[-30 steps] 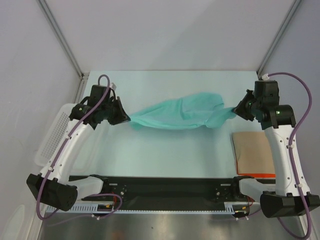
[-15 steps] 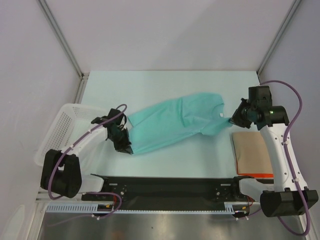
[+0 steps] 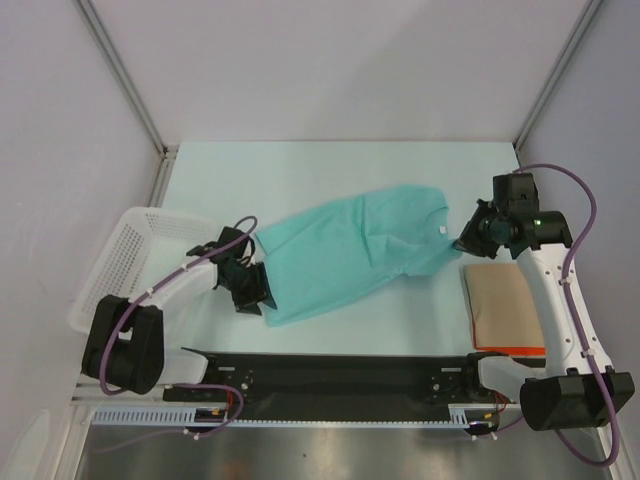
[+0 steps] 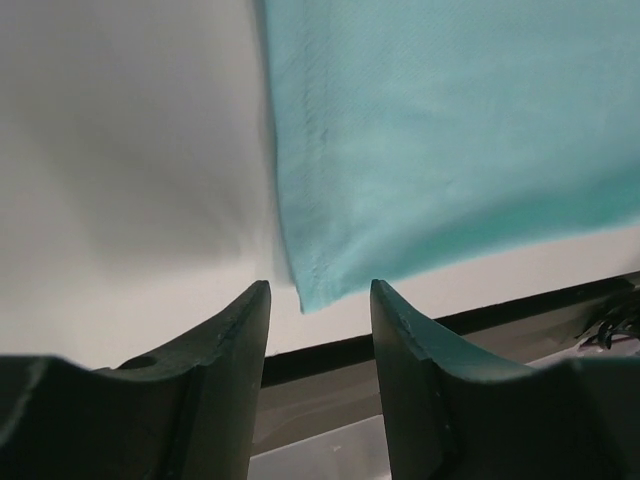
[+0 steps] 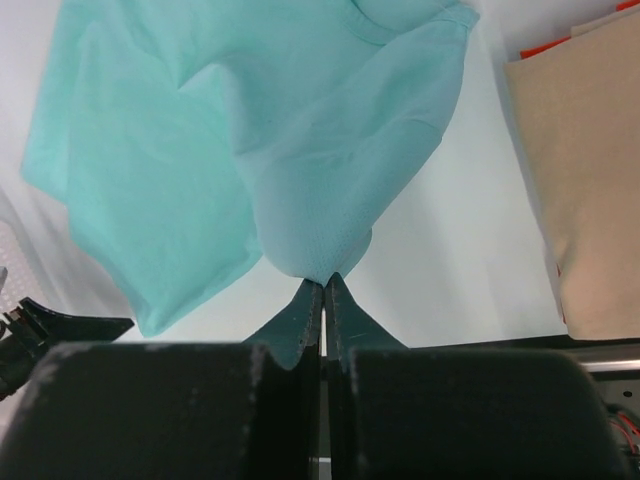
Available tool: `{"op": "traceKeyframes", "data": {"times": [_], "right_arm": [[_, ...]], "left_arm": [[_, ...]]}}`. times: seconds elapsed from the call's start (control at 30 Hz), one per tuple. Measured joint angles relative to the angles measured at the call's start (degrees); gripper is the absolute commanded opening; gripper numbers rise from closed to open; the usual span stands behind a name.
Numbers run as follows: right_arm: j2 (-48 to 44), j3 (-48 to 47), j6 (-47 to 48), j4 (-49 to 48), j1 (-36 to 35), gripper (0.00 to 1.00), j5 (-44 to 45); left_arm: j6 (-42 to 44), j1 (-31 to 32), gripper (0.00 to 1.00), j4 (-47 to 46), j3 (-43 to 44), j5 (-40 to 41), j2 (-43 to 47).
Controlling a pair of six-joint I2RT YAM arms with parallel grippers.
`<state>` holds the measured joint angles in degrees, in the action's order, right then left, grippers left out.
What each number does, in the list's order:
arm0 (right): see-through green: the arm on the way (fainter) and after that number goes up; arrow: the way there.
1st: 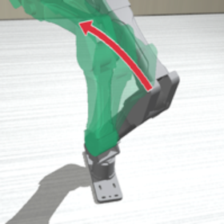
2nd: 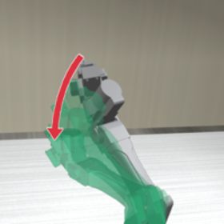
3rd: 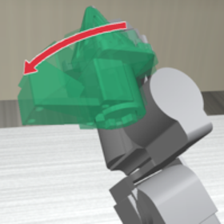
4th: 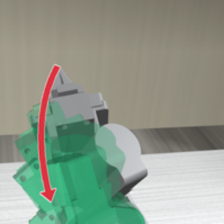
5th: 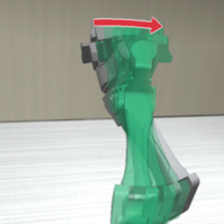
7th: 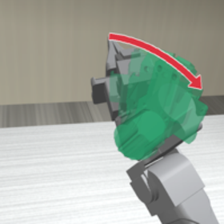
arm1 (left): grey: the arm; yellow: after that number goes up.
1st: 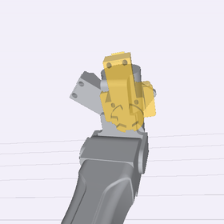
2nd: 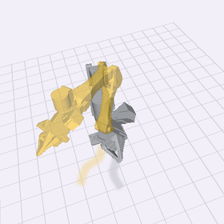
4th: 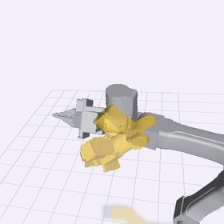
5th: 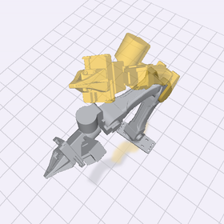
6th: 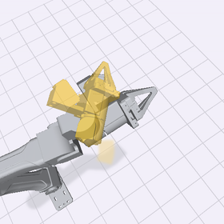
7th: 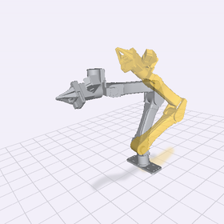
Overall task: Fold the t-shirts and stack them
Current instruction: Flatten the tshirt out
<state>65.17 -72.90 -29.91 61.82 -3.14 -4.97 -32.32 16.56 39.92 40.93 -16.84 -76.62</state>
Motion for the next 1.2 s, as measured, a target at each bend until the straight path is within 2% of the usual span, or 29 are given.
{"op": "traceKeyframes", "data": {"times": [0.3,0.7,0.8,0.83,1.03,1.13,1.2], "right_arm": [[-0.04,0.68,0.0,0.0,0.0,0.0,-0.74],[-0.94,1.57,0.02,0.02,0.0,0.0,-1.97],[-0.96,1.6,0.02,-0.02,0.0,0.0,-1.97],[-0.96,1.6,0.02,-0.02,0.0,0.0,-1.97],[-0.87,1.49,-0.33,-0.39,0.0,0.0,-1.79],[0.24,-0.31,-0.98,-0.39,0.02,0.0,-1.51],[2.8,-4.55,-1.33,-0.11,0.11,0.0,-1.11]], "left_arm": [[-4.37,5.44,0.52,-0.7,-5.38,-0.04,2.84],[-6.49,5.46,0.38,-4.35,-6.1,-0.02,-0.59],[-7.34,5.46,0.2,-5.44,-6.64,-0.81,-0.68],[-7.67,5.44,0.0,-5.9,-6.86,-1.14,-0.85],[-8.2,5.46,0.0,-5.73,-6.4,-1.38,-1.07],[-7.8,5.42,0.0,-0.02,-0.17,1.14,1.05],[-7.13,5.18,0.0,4.15,8.57,3.26,2.29]]}}
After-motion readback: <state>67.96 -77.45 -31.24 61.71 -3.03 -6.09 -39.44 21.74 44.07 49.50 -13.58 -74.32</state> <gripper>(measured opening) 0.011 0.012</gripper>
